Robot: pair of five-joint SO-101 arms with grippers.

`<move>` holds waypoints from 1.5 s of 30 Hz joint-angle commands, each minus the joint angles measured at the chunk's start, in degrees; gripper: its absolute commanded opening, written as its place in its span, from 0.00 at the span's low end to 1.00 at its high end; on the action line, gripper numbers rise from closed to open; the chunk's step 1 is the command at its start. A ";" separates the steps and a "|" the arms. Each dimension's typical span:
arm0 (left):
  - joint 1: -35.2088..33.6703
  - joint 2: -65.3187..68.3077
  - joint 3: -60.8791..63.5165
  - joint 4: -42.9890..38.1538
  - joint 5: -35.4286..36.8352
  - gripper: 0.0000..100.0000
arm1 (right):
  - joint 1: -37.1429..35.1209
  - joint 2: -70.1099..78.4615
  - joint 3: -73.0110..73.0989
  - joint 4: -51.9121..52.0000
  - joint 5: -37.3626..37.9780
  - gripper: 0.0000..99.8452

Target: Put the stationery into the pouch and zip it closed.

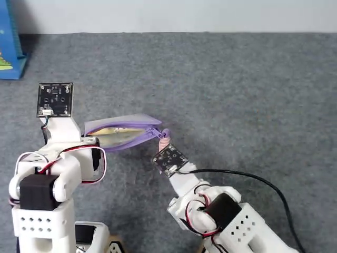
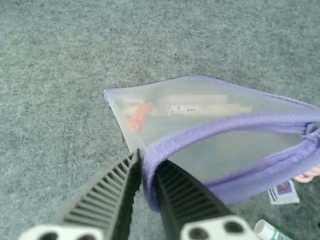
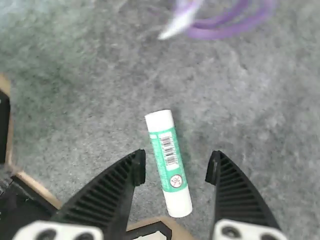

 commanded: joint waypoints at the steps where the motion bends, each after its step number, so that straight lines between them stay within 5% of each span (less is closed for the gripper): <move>1: -0.26 -0.70 -1.71 -0.35 0.44 0.01 | -0.84 5.23 -2.20 -0.92 0.62 0.20; 24: -0.26 -0.70 -1.71 -0.26 0.35 0.01 | -1.19 42.51 -6.42 -14.55 -1.76 0.20; 29: -0.26 -0.70 -1.71 -0.26 0.35 0.01 | -1.01 46.64 -6.42 -18.07 -1.41 0.05; 36: -0.26 -0.70 -1.71 -0.09 0.26 0.01 | -0.92 42.68 -6.42 -16.04 -1.32 0.01; 45: -0.26 -0.79 -1.01 -0.18 0.26 0.01 | 0.57 20.18 -6.42 -6.90 2.73 0.01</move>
